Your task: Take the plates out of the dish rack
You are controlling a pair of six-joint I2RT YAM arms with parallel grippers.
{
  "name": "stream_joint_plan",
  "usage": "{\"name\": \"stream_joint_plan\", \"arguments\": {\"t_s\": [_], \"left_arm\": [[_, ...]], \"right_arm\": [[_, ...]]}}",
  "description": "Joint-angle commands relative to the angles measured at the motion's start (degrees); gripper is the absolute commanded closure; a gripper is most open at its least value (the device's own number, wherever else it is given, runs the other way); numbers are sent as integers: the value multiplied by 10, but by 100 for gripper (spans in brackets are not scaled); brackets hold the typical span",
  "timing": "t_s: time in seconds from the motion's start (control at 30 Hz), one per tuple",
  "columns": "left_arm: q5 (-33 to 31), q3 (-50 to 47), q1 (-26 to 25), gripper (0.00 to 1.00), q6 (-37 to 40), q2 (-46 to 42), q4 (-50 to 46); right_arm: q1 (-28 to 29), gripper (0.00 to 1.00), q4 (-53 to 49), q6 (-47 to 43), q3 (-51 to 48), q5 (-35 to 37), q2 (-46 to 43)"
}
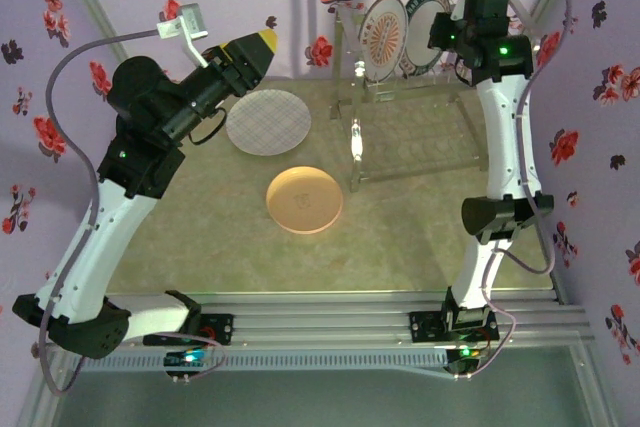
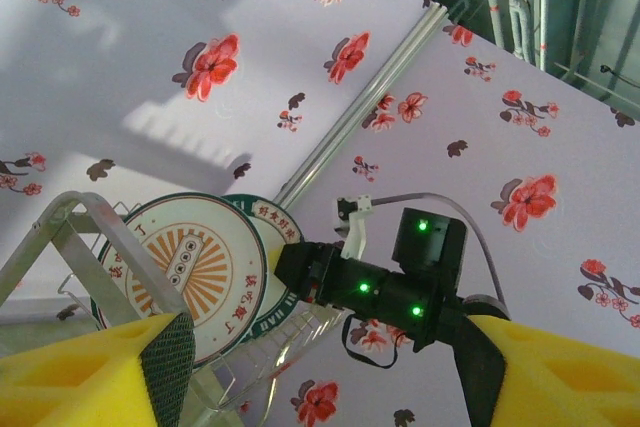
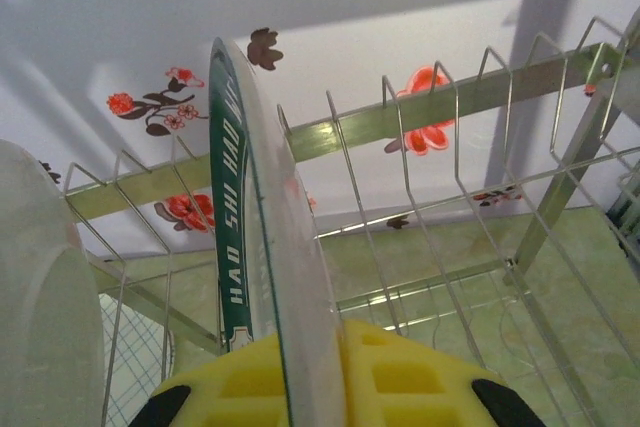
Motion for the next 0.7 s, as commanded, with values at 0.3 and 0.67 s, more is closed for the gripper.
{"name": "stream_joint_plan", "arguments": {"t_s": [0.3,0.67], "left_arm": [[8,-3,-5,29,5,3,29],[13,-3,-11,29,0,13,34]], "right_arm": [[60,99,13,-70,42,152,-30],[71,100,34,-108,41,220,-85]]}}
